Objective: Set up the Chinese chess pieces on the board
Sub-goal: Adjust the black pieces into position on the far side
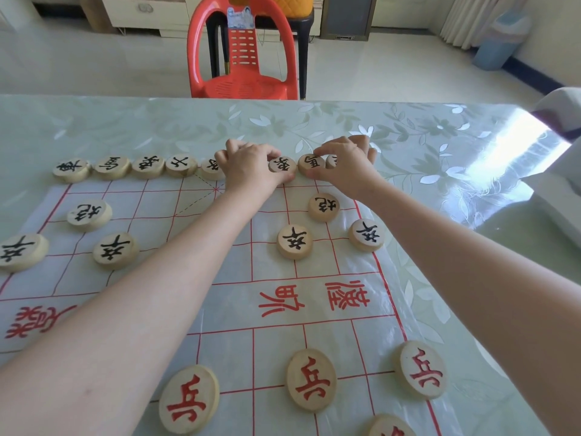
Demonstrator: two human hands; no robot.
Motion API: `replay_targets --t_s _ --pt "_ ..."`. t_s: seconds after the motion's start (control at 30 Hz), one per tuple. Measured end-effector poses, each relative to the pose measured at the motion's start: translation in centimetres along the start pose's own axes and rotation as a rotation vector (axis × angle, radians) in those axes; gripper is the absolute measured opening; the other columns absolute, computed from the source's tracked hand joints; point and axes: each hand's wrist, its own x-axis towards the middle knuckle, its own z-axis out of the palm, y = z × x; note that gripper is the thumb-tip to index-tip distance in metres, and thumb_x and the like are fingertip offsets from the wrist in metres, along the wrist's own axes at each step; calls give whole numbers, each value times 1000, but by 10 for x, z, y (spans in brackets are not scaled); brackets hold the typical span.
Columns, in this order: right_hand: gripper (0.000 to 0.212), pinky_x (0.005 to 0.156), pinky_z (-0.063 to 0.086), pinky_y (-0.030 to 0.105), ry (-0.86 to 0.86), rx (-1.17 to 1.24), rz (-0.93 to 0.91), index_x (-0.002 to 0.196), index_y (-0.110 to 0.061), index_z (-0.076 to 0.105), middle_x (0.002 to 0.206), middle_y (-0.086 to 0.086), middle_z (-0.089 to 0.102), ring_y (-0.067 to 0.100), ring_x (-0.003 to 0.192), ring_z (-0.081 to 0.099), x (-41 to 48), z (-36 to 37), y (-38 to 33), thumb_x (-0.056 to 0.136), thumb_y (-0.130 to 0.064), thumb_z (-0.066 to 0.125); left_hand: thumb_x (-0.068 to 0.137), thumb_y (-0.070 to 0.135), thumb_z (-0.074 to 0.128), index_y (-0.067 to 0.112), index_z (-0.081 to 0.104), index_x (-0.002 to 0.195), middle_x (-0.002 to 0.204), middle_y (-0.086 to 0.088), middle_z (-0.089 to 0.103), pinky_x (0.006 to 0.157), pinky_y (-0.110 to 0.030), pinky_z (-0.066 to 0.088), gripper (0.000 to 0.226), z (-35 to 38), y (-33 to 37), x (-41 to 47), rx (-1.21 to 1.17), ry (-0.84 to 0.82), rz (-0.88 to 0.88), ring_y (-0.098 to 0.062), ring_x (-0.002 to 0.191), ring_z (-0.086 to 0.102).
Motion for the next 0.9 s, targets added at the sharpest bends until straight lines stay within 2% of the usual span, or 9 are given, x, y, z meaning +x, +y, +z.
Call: replay_targets --t_s 0.13,0.3,0.67,0.8,0.9 --pt "51 98 16 34 -3 7 7 122 -24 59 132 -2 50 24 130 21 -2 1 0 79 -50 64 73 47 70 32 61 118 114 2 59 91 -35 22 49 -2 1 1 -50 -65 -10 -19 127 28" --pt "50 96 14 33 -5 29 22 125 -23 56 131 -1 50 23 130 20 -3 3 -1 82 -48 61 79 40 67 32 58 122 118 0 57 90 -35 22 44 -3 3 -2 -53 -69 1 -19 129 27" --pt "49 97 15 33 -3 17 37 126 -23 55 127 0 52 22 129 21 -4 5 -4 84 -47 60 80 39 67 31 58 122 119 -3 57 95 -36 23 44 -2 1 0 -64 -51 -13 -20 129 28" --pt "48 98 16 34 1 7 48 127 -22 54 127 1 52 23 130 21 -2 7 -5 85 -46 58 81 38 65 29 57 124 124 -4 50 98 -35 23 45 -5 4 -2 -58 -59 -28 -24 127 26" --pt "49 99 16 35 -6 -9 57 129 -22 53 128 2 52 23 131 20 -2 8 -5 86 -46 56 80 39 66 32 56 124 123 -3 55 94 -36 23 46 -1 1 1 -33 -63 -10 -21 128 26"
